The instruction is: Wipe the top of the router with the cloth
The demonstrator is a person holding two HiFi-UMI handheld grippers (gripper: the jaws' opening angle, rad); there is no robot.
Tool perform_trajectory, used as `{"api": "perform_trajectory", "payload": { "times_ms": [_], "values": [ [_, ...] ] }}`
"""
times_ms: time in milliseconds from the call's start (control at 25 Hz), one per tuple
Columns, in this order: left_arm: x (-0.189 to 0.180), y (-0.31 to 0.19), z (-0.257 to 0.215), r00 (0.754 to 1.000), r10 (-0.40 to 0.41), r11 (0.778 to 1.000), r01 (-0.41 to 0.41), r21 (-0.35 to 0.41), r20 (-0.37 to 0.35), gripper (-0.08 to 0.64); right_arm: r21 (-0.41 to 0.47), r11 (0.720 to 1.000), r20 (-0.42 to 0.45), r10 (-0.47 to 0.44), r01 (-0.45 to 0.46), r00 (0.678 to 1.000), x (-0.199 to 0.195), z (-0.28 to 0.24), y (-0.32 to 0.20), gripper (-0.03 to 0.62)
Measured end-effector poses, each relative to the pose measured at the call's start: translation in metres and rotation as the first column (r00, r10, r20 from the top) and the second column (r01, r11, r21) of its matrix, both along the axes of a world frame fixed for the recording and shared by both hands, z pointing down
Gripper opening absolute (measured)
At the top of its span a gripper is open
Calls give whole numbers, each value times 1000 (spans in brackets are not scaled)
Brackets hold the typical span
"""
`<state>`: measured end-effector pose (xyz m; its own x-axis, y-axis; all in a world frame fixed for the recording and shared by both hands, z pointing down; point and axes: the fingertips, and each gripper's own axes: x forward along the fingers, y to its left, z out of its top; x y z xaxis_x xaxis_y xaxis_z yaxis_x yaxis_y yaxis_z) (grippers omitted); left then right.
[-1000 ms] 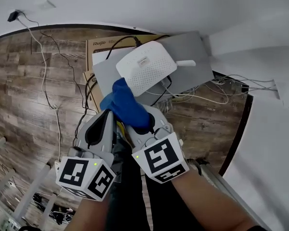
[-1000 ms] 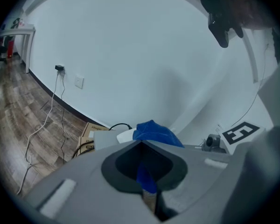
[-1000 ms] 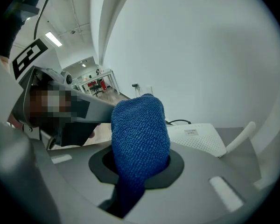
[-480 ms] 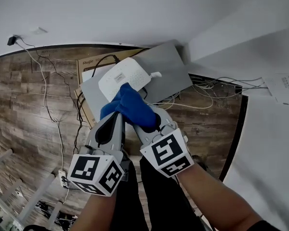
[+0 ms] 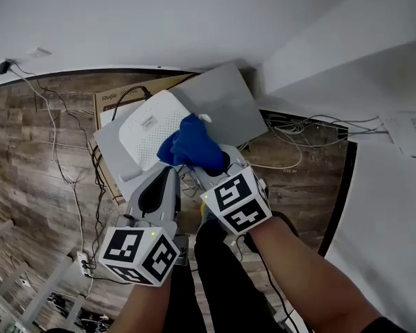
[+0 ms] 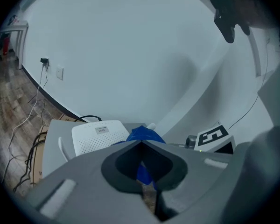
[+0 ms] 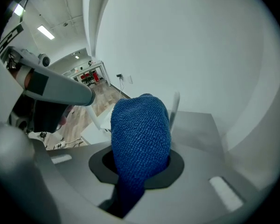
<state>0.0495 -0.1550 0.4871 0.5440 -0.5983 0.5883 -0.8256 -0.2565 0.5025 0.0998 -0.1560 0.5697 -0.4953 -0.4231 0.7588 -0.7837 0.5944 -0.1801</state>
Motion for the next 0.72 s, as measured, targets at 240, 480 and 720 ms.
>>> {"api": "perform_trajectory", "payload": {
  "times_ms": [240,480,720],
  "values": [
    [17,-2,21,1000,-3,1000,3,-13,26,0,18,1000,26,20,-20,999,16,2,-5,95],
    [37,-14,16,997,35,999,-36,4,63,0,36,998,40,51,-53,998,34,-18,-7,95],
    [56,-26,-19,993,80,996,-84,41,83,0,92,991,70,93,-99,993,58,-60,-20,95]
  ]
}}
